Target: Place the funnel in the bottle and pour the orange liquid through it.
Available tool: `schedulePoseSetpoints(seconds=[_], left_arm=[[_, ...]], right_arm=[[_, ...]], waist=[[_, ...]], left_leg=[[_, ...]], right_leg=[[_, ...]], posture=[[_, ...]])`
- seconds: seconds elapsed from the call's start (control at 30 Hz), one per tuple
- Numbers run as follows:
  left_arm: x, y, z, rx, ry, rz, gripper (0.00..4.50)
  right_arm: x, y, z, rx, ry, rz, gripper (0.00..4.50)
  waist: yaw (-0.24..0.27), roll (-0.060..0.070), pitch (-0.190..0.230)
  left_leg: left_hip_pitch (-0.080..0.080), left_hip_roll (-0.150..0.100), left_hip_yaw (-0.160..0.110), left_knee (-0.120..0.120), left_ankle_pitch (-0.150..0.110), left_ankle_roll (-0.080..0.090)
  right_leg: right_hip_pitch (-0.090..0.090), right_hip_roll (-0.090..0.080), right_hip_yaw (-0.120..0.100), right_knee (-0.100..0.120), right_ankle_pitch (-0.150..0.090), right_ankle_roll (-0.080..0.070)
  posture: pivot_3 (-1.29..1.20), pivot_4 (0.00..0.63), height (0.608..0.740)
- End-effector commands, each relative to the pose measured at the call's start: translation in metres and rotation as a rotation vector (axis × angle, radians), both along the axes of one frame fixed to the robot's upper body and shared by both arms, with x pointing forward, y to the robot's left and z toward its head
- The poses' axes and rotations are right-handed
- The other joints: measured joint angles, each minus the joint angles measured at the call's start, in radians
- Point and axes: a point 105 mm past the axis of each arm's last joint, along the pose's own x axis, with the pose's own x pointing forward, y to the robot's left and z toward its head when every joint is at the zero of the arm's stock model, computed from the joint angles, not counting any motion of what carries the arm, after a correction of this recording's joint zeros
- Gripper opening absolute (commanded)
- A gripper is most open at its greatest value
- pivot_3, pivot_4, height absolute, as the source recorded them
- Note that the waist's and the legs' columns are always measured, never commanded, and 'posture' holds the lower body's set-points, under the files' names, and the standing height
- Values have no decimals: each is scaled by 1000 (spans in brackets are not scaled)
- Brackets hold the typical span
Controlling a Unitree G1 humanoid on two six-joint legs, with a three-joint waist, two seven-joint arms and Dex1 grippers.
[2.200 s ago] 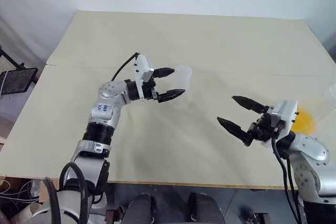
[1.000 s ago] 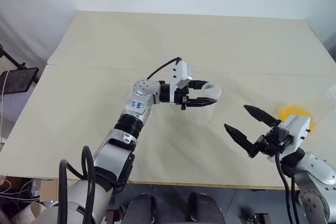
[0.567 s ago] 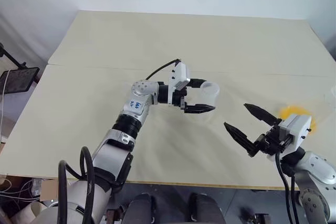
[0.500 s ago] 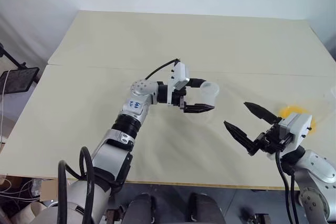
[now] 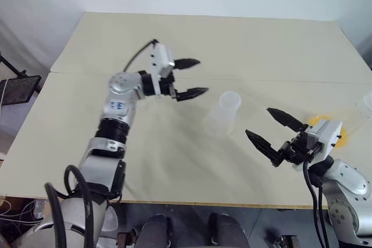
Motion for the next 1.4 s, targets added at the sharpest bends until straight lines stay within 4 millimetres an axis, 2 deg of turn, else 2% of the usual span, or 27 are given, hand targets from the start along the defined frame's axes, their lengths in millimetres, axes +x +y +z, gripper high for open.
schedulePoseSetpoints(seconds=[0.03,0.13,0.23,0.33,0.47,0.57,0.67,0.77,0.97,1.1,1.2,1.3,1.4], left_arm=[[-11,35,11,0,-47,85,4473],[-23,68,9,-12,-34,201,4473],[-38,101,-3,-52,4,342,4473],[-57,127,-24,-72,42,479,4473],[-98,176,-73,-133,132,740,4473],[-127,185,-94,-188,180,868,4473],[-140,177,-107,-226,231,905,4473],[-138,163,-116,-242,267,897,4473],[-97,138,-114,-316,295,879,4473],[-62,109,-117,-318,333,791,4473],[-35,85,-113,-331,356,708,4473],[-20,68,-112,-305,368,653,4473],[-7,65,-113,-284,354,665,4473]], right_arm=[[4,5,10,-13,-37,71,4500],[10,11,16,-27,-49,137,4500],[15,18,21,-42,-54,212,4500],[19,23,23,-46,-39,268,4500],[25,34,27,-73,-56,326,4500],[25,40,28,-81,-43,383,4500],[26,42,29,-84,-42,401,4500],[28,42,29,-85,-43,400,4500],[28,39,28,-95,-46,378,4500],[26,35,28,-102,-48,351,4500],[24,33,30,-108,-59,325,4500],[22,29,32,-108,-67,296,4500],[20,27,32,-106,-66,278,4500]], waist=[[-2,0,0],[-13,0,0],[-17,0,0],[-21,0,0],[-27,0,0],[-17,-1,0],[3,-1,0],[11,-1,-1],[5,-2,-1],[5,-2,-1],[6,-2,-1],[6,-2,-1],[4,-2,-1]], left_leg=[[0,0,0,0,0,0],[0,0,-1,0,0,0],[0,0,-3,1,0,0],[1,-1,-11,0,0,0],[3,0,-12,0,0,0],[3,0,-12,0,0,0],[3,2,-15,1,0,0],[3,1,-16,2,-1,1],[3,-2,-15,2,-1,1],[4,-2,-14,2,-1,1],[4,-3,-13,1,-1,1],[4,-3,-12,1,-1,1],[4,-3,-12,1,-1,1]], right_leg=[[0,0,0,0,0,0],[0,0,0,1,0,0],[0,0,0,4,0,0],[0,-2,0,6,0,0],[1,-3,0,7,0,0],[1,-3,-1,7,0,0],[4,-5,0,6,0,0],[6,-5,0,3,0,0],[7,-4,-1,2,0,0],[6,-4,-1,2,0,0],[6,-3,-1,3,0,0],[6,-3,-1,2,0,0],[5,-3,-2,2,0,0]], posture=[[0,150,740],[0,150,740],[0,150,740],[0,150,740],[0,150,740],[0,150,740],[0,150,740],[0,150,740],[0,150,740],[0,150,740],[0,150,740],[0,150,740],[0,150,740]])
